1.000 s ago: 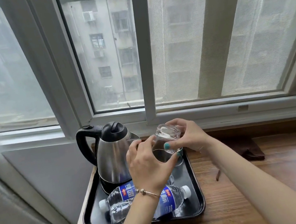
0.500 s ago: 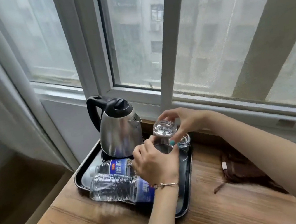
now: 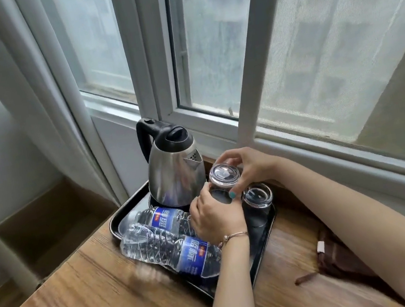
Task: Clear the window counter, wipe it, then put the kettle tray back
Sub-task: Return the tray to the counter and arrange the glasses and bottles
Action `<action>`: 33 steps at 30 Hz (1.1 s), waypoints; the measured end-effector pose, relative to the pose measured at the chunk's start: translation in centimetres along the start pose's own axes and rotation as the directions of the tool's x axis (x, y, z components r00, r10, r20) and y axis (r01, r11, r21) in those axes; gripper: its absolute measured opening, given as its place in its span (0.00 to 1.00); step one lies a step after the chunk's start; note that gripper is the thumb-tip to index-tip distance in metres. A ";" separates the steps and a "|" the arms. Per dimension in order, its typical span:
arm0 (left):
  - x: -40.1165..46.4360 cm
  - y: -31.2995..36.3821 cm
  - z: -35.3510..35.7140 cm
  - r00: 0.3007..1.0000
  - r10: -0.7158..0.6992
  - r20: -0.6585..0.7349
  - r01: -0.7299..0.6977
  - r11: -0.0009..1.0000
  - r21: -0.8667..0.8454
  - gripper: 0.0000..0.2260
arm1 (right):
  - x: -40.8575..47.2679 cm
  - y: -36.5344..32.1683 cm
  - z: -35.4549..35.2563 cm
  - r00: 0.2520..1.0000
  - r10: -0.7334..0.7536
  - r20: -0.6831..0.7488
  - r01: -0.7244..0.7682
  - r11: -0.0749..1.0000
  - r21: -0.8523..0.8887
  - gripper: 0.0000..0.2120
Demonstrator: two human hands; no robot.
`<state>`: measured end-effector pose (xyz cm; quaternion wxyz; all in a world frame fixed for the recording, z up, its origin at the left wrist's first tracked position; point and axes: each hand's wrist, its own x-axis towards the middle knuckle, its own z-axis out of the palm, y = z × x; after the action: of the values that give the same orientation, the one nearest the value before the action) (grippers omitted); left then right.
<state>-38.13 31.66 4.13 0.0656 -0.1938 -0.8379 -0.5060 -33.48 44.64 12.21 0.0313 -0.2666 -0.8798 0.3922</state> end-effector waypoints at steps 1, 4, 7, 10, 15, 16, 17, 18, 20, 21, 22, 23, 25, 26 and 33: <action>-0.2 -0.2 0.2 1.000 -0.005 -0.016 0.005 1.000 0.005 0.27 | 0.2 0.3 0.2 1.000 -0.004 0.003 0.004 1.000 -0.003 0.34; -0.8 -0.5 1.0 0.998 -0.019 -0.055 0.022 0.999 0.049 0.27 | 0.9 1.5 0.7 1.000 -0.015 0.018 0.015 1.000 0.023 0.34; -1.2 -0.2 1.8 0.996 -0.074 -0.053 0.080 0.991 0.107 0.26 | 1.5 2.8 0.8 0.999 -0.011 0.051 0.009 0.999 0.039 0.36; -1.0 0.0 2.5 0.993 -0.106 -0.041 0.110 0.987 0.113 0.26 | 2.0 3.6 0.8 0.998 -0.002 0.067 -0.002 0.999 0.048 0.36; -0.6 0.1 3.1 0.993 -0.118 -0.023 0.120 0.987 0.106 0.25 | 2.9 4.2 0.3 0.997 -0.015 0.071 0.012 0.999 0.042 0.36; -0.6 0.1 3.1 0.992 -0.123 -0.021 0.125 0.985 0.119 0.24 | 2.9 4.3 0.3 0.997 -0.013 0.077 0.010 0.999 0.034 0.36; -0.6 0.1 3.1 0.992 -0.122 -0.023 0.124 0.983 0.135 0.23 | 3.0 4.4 0.3 0.997 -0.008 0.082 0.006 1.000 0.025 0.36; -0.6 0.1 3.2 0.993 -0.118 -0.025 0.121 0.980 0.156 0.23 | 3.0 4.5 0.4 0.996 -0.006 0.084 0.005 1.000 0.016 0.36; -0.6 0.2 3.2 0.993 -0.121 -0.017 0.122 0.972 0.200 0.23 | 3.1 4.6 0.6 0.997 -0.003 0.078 0.003 1.000 -0.007 0.36; -0.6 0.2 3.2 0.991 -0.130 -0.007 0.129 0.967 0.218 0.23 | 3.2 4.7 0.7 0.997 -0.003 0.073 0.004 1.000 -0.018 0.36; -0.6 0.3 3.1 0.989 -0.146 0.011 0.139 0.962 0.236 0.23 | 3.3 4.7 0.8 0.998 -0.002 0.070 0.004 1.000 -0.029 0.36; -0.6 0.4 3.0 0.986 -0.165 0.037 0.151 0.956 0.252 0.23 | 3.4 4.8 0.8 0.998 0.000 0.070 0.003 0.999 -0.041 0.36; -0.6 0.5 2.7 0.977 -0.196 0.082 0.167 0.948 0.269 0.23 | 3.5 4.7 0.7 0.997 0.005 0.078 0.001 0.997 -0.072 0.36; -0.5 0.5 2.7 0.973 -0.207 0.098 0.173 0.945 0.278 0.23 | 3.5 4.6 0.7 0.997 0.006 0.081 0.001 0.996 -0.087 0.36; -0.1 0.6 2.8 0.954 -0.252 0.163 0.186 0.923 0.336 0.22 | 3.5 4.1 0.7 0.997 0.030 0.074 -0.021 0.992 -0.128 0.36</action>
<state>-37.60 34.31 3.28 -0.0473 -0.1362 -0.9268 -0.3467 -34.87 48.20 8.30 -0.0243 -0.2642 -0.9000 0.3457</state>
